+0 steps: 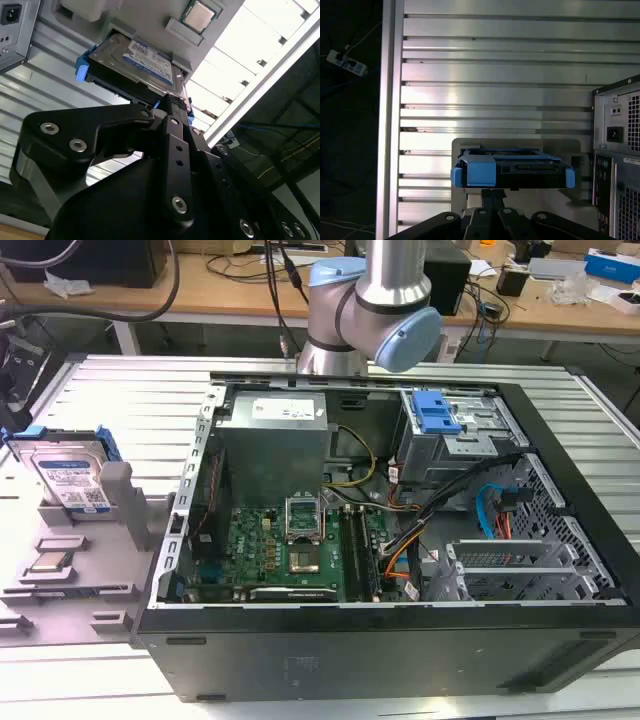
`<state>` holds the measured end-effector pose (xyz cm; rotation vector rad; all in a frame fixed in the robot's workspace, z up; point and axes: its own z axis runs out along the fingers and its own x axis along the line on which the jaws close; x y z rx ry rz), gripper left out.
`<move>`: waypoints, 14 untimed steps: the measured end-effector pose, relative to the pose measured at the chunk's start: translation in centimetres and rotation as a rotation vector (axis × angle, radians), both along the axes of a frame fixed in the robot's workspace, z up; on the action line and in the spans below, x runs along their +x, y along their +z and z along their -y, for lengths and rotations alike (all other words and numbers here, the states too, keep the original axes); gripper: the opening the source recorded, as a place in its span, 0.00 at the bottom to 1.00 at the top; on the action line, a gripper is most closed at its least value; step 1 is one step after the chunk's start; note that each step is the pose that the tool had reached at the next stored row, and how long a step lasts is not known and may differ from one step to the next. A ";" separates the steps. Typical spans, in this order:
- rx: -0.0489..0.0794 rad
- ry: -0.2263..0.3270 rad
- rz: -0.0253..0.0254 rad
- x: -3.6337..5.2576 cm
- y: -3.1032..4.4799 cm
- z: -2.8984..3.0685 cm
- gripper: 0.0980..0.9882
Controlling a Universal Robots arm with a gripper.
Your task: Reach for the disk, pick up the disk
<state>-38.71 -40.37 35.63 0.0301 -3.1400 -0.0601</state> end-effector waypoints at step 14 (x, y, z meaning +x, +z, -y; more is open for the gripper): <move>0.000 0.242 0.0001 0.00 0.00 0.00 0.01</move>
